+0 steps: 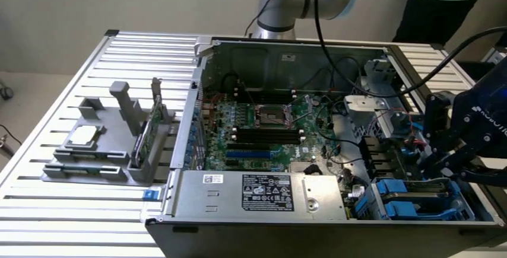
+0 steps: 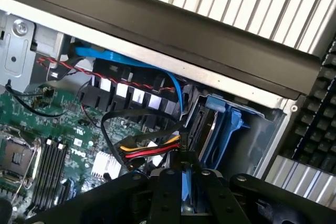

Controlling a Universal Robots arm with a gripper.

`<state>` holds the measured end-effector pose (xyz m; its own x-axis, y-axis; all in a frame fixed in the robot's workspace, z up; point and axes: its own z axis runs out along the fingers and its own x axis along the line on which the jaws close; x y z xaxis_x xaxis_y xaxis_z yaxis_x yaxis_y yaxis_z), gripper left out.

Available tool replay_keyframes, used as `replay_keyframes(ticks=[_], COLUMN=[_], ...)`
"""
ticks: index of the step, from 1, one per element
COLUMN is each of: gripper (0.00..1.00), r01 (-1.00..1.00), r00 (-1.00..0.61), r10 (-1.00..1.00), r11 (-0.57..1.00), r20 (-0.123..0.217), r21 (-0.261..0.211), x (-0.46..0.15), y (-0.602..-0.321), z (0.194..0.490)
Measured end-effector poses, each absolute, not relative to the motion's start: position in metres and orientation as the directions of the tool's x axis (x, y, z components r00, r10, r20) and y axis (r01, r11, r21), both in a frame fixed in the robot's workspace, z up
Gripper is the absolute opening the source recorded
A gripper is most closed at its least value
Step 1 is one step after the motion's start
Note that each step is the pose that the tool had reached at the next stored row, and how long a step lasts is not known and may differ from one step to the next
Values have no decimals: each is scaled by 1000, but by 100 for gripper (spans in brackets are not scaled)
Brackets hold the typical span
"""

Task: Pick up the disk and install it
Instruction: 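Insert the first disk wire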

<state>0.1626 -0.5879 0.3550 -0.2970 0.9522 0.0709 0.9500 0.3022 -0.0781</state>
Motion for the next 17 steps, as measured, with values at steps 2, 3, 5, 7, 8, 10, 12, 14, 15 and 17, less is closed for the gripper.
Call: replay_keyframes(ticks=[2,3,5,7,8,10,12,14,15,17], gripper=[17,17,17,17,17,17,17,17,17,17], r01=[961,965,974,981,984,989,993,995,996,997], r00=[-262,-244,-209,-174,-155,-119,-85,-58,-45,-24], r10=[963,967,975,982,985,990,994,996,997,998], r11=[267,250,215,179,160,125,91,63,51,29], r20=[71,71,71,71,71,71,71,69,67,63], r21=[-78,-78,-78,-78,-78,-78,-78,-78,-78,-79], x=[163,163,163,163,163,163,163,163,163,163], y=[-588,-588,-588,-588,-588,-588,-588,-588,-588,-588], z=[355,354,354,354,353,353,353,352,352,352])
